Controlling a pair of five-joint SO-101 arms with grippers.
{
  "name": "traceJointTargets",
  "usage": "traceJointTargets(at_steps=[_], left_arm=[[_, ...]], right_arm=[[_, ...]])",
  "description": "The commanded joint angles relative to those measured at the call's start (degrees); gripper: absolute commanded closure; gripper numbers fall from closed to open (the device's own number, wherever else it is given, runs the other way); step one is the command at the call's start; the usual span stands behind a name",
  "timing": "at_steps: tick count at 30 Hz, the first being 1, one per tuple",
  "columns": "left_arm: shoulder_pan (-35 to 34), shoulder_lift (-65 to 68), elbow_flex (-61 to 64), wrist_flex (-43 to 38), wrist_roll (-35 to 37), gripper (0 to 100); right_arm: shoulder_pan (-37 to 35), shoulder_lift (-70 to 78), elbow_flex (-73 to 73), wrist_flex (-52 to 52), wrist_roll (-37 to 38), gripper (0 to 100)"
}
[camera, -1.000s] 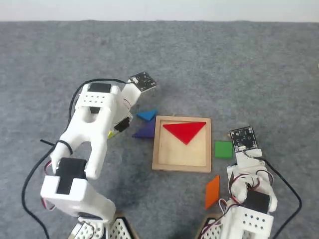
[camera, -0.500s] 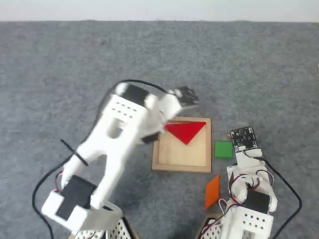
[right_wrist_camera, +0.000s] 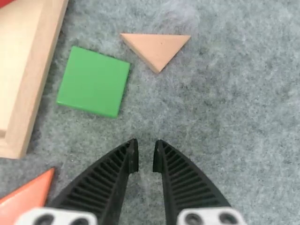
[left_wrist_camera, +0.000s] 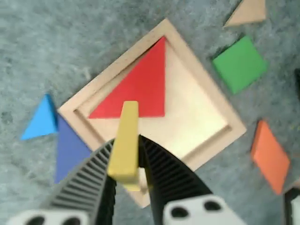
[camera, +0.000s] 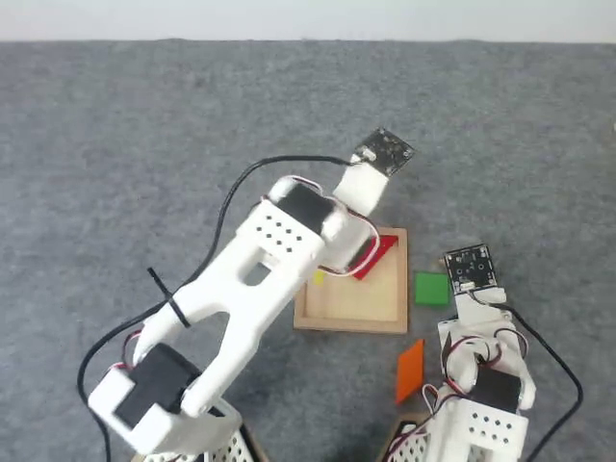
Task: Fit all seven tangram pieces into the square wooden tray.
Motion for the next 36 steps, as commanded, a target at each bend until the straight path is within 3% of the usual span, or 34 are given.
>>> traceJointTargets(at_steps=[1,7,17,24,36], left_arm=[[2.3,3.3,-2.1,-3.0,4.6,99],[4.0,13.6,-2.2,-7.8,4.9,99],[3.8,11.8,0.0,-7.7,4.5,98],[2.5,11.8,3.1,-8.1,4.2,85],[-4.9,11.3,2.0,-7.8,-4.6,85]], right_arm=[[0.3,-0.6,0.9,0.0,0.3,93.3],[0.3,-0.6,0.9,0.0,0.3,93.3],[0.3,-0.6,0.9,0.0,0.3,93.3],[0.3,-0.6,0.9,0.0,0.3,93.3],[0.3,-0.6,0.9,0.0,0.3,93.3]])
